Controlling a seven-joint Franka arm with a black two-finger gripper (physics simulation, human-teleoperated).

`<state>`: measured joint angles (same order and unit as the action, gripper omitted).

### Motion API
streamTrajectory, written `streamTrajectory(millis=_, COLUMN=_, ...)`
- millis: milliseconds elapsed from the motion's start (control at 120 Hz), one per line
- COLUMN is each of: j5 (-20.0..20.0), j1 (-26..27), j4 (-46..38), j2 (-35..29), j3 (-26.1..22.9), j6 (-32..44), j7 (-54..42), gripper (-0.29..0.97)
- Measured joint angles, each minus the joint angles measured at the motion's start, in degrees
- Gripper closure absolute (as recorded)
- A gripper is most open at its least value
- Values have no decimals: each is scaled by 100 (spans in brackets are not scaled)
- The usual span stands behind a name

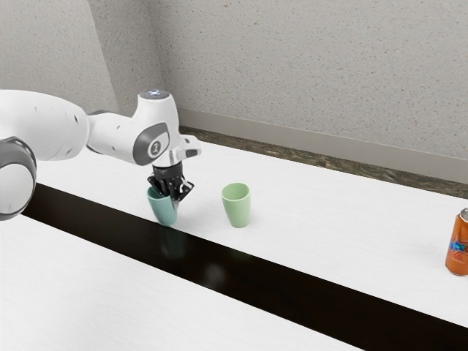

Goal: Place the left cup onto the right cup

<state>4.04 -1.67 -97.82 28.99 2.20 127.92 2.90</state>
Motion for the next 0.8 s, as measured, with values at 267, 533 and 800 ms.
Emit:
streamTrajectory(millis=267, j5=0, j1=31, j4=3, j2=-277, j3=-32, j6=-59, j7=-18, gripper=77)
streamTrajectory(millis=533, j5=329, j1=70, j4=102, j2=-697, j3=-462, j6=-375, j7=120, gripper=78)
streamTrajectory(millis=800, j5=824, j1=73, j4=425, j2=-973, j3=-1047, j6=-959, j7=524, gripper=78)
